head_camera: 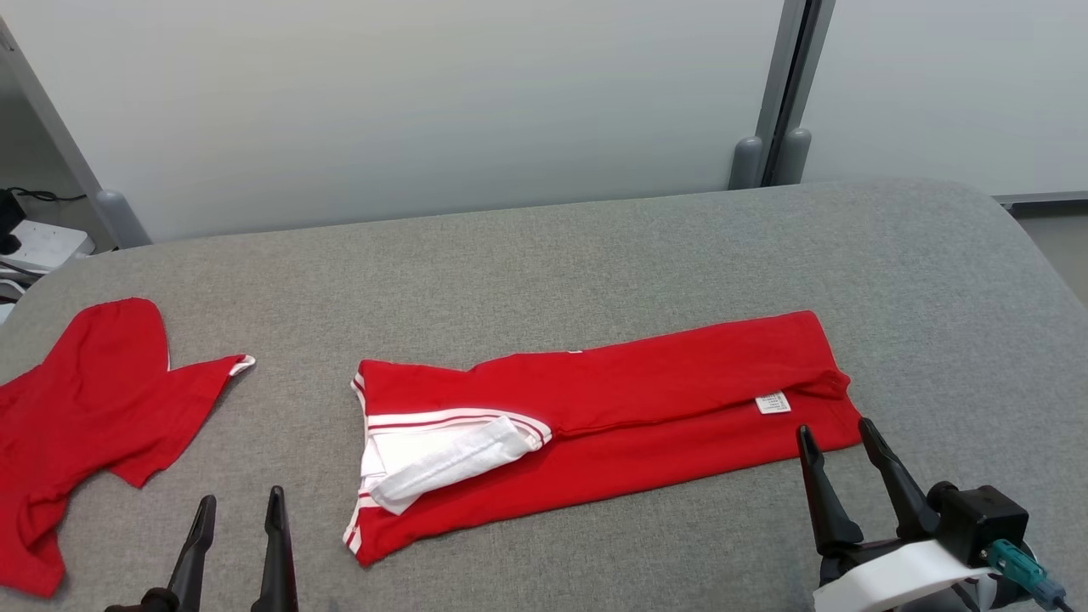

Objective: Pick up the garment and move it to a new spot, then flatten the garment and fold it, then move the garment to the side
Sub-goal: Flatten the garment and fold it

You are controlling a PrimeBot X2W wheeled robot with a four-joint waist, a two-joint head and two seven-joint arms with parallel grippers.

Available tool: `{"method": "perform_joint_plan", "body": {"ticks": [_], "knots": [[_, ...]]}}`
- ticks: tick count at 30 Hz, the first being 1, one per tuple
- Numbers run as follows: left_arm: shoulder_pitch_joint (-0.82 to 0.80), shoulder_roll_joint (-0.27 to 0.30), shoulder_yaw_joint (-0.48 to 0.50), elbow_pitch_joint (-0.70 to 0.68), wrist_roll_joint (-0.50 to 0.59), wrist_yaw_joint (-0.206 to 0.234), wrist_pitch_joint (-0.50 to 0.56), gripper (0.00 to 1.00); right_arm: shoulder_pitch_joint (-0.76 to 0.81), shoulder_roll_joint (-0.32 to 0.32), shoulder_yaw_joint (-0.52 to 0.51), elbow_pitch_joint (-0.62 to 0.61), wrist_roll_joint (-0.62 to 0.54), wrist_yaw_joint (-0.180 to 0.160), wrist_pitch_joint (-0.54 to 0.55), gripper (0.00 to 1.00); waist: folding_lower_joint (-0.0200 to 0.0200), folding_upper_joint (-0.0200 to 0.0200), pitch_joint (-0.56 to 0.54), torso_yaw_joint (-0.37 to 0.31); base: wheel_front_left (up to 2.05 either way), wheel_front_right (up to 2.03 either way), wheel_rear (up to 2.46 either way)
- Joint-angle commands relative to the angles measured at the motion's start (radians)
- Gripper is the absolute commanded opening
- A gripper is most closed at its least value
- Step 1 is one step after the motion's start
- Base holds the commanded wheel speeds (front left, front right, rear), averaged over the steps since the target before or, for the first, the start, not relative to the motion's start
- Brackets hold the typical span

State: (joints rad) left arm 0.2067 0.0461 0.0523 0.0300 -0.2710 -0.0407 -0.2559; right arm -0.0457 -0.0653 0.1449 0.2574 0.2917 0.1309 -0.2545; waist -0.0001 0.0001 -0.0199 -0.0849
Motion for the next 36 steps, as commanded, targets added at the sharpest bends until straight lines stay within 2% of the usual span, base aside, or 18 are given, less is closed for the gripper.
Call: {"method": "perform_joint_plan", "body": {"ticks": [1, 25, 31, 36], "knots": [[-0.025, 0.004, 0.035, -0.024, 0.013, 0.009, -0.006, 1.00, -0.014, -0.002, 0.023, -0.021, -0.001, 0.000, -0.007, 1.00, 0.0001, -0.0001, -0.001, -0.001, 0.00, 0.00, 0.00], [-0.010, 0.004, 0.025, -0.027, 0.022, 0.001, -0.006, 1.00, -0.012, -0.010, 0.028, -0.003, 0.008, 0.000, -0.007, 1.00, 0.0001, -0.0001, 0.007, 0.010, 0.00, 0.00, 0.00], [-0.018, 0.004, 0.013, -0.031, 0.024, -0.001, -0.006, 1.00, -0.081, -0.042, 0.053, 0.097, 0.048, 0.000, -0.007, 1.00, 0.0001, -0.0001, 0.027, 0.019, 0.00, 0.00, 0.00], [-0.037, 0.004, -0.003, -0.031, 0.030, -0.006, -0.006, 1.00, -0.154, -0.042, -0.009, 0.203, 0.082, 0.000, -0.007, 1.00, 0.0001, -0.0001, 0.050, 0.037, 0.00, 0.00, 0.00]]}}
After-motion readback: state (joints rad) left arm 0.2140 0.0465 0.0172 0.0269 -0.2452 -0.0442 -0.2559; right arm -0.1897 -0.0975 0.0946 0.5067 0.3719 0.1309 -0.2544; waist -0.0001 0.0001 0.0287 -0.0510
